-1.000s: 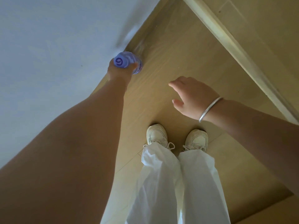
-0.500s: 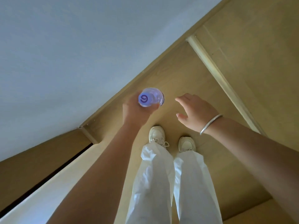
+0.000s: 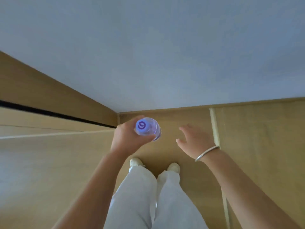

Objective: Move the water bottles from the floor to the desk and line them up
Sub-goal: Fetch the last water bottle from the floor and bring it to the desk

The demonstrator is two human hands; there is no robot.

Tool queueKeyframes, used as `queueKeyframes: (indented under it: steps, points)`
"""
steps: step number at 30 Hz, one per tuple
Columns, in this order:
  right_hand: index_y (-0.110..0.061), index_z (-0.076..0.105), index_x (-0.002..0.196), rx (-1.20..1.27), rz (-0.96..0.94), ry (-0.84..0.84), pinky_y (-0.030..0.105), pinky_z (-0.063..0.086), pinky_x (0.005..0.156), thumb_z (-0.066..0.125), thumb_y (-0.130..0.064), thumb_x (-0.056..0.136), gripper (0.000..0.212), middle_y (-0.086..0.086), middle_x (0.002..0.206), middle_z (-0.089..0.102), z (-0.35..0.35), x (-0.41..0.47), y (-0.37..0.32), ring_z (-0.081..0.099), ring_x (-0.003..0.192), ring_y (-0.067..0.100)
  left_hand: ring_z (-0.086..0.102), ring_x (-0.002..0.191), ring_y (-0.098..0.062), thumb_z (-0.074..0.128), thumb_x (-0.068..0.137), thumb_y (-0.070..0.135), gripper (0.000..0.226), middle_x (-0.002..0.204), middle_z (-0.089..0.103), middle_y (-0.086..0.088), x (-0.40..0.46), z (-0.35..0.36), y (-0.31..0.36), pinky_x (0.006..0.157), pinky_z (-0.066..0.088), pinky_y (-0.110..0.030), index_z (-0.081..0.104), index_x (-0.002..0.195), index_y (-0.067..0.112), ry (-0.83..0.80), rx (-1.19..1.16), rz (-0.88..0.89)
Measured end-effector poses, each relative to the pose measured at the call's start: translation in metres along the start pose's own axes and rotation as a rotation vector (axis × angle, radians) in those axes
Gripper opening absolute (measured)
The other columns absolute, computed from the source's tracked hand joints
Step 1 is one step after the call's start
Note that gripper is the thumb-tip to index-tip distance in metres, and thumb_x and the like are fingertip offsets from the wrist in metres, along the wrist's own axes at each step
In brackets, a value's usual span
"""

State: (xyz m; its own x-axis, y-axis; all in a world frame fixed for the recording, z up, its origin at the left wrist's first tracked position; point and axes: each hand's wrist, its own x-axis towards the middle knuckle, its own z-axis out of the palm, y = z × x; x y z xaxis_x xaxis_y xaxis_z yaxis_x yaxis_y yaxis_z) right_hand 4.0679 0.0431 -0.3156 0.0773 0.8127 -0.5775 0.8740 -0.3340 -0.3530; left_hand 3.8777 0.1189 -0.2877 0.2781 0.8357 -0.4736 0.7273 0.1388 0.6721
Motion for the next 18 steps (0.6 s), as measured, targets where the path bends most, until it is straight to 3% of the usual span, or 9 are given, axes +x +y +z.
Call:
queueKeyframes:
  steps: [4, 7, 10, 12, 14, 18]
  points:
    - [-0.014, 0.042, 0.133, -0.055, -0.161, 0.015, 0.034, 0.039, 0.098, 0.045, -0.034, 0.094, 0.044, 0.006, 0.133, 0.049, -0.020, -0.018, -0.095, 0.045, 0.122, 0.024, 0.054, 0.072, 0.019, 0.080, 0.061, 0.034, 0.028, 0.070, 0.054, 0.045, -0.069, -0.082, -0.006, 0.056, 0.042, -0.007, 0.056, 0.073, 0.043, 0.198, -0.080, -0.029]
    - [-0.013, 0.043, 0.132, -0.134, -0.301, -0.006, 0.035, 0.039, 0.098, 0.045, -0.034, 0.093, 0.044, 0.006, 0.133, 0.048, -0.021, -0.024, -0.167, 0.045, 0.122, 0.026, 0.058, 0.074, 0.005, 0.071, 0.055, 0.041, 0.023, 0.074, 0.063, 0.029, -0.115, -0.132, -0.034, 0.059, 0.044, -0.016, 0.062, 0.076, 0.047, 0.343, -0.115, -0.079]
    - [-0.010, 0.047, 0.128, -0.211, -0.416, -0.037, 0.037, 0.039, 0.098, 0.049, -0.034, 0.093, 0.042, 0.007, 0.131, 0.049, -0.012, -0.032, -0.244, 0.045, 0.121, 0.026, 0.057, 0.078, 0.011, 0.074, 0.054, 0.044, 0.042, 0.075, 0.059, 0.039, -0.160, -0.176, -0.075, 0.060, 0.043, -0.009, 0.049, 0.073, 0.072, 0.484, -0.159, -0.114]
    - [-0.009, 0.049, 0.125, -0.259, -0.488, -0.042, 0.037, 0.040, 0.096, 0.051, -0.034, 0.092, 0.042, 0.008, 0.128, 0.051, 0.001, -0.040, -0.295, 0.047, 0.118, 0.027, 0.056, 0.078, 0.013, 0.065, 0.045, 0.056, 0.041, 0.077, 0.056, 0.044, -0.189, -0.202, -0.109, 0.058, 0.042, -0.006, 0.043, 0.072, 0.077, 0.560, -0.195, -0.155]
    - [-0.010, 0.049, 0.127, -0.296, -0.563, -0.069, 0.037, 0.040, 0.096, 0.052, -0.035, 0.092, 0.043, 0.009, 0.127, 0.053, 0.020, -0.052, -0.347, 0.048, 0.117, 0.027, 0.059, 0.077, 0.007, 0.058, 0.041, 0.061, 0.039, 0.079, 0.058, 0.040, -0.221, -0.228, -0.145, 0.060, 0.044, -0.008, 0.045, 0.075, 0.075, 0.631, -0.228, -0.209]
    - [-0.014, 0.045, 0.133, -0.359, -0.689, -0.147, 0.032, 0.039, 0.096, 0.053, -0.036, 0.092, 0.047, 0.008, 0.132, 0.049, 0.070, -0.072, -0.455, 0.048, 0.119, 0.026, 0.063, 0.081, -0.011, 0.065, 0.046, 0.052, 0.031, 0.082, 0.067, 0.017, -0.281, -0.287, -0.218, 0.072, 0.050, -0.028, 0.051, 0.073, 0.058, 0.788, -0.290, -0.329]
